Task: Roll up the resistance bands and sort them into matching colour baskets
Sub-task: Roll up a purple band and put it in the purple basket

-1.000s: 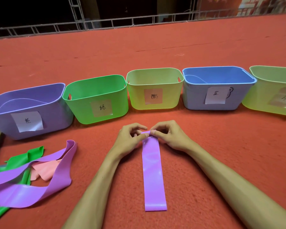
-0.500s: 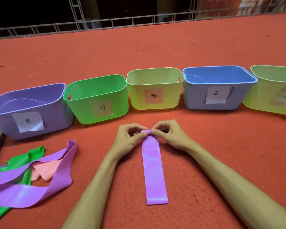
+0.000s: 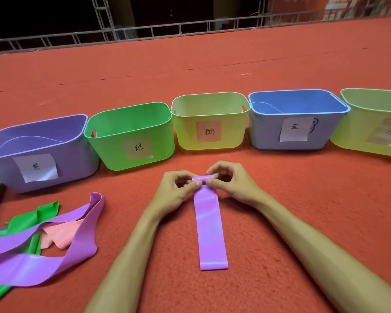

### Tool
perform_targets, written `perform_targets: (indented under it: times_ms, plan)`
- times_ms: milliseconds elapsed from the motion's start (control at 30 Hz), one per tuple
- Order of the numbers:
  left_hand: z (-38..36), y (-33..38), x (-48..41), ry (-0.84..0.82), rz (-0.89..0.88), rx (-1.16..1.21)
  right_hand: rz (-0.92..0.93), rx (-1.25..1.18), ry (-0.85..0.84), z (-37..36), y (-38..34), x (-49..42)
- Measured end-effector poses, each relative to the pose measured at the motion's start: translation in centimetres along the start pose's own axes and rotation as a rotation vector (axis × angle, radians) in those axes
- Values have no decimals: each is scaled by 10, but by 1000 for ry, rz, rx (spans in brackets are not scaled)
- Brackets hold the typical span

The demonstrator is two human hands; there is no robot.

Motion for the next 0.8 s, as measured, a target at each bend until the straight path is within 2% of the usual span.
perform_targets:
  times_ms: [167,267,467,800]
  plan:
    - [2,0,0,24,2,77,-43,-19,18,-1,5,-2]
    - [2,2,0,50,-23,16,-22,-45,-1,0,3,-1]
    - [-3,3,1,-28,14,-12,19,-67,-22,-1,-1,0]
    - [2,6,2,-9,-14,21,-27,-5,-23,-4,2,-1]
Point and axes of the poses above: each hand's wrist, its own x-axis away from the middle knuckle, its own z-axis out of the back of the hand, y = z × x, the point moved 4 cm from there along -x, towards the middle knuckle, and after that the axes turned 5 degrees about -x, right-handed, at the moved point
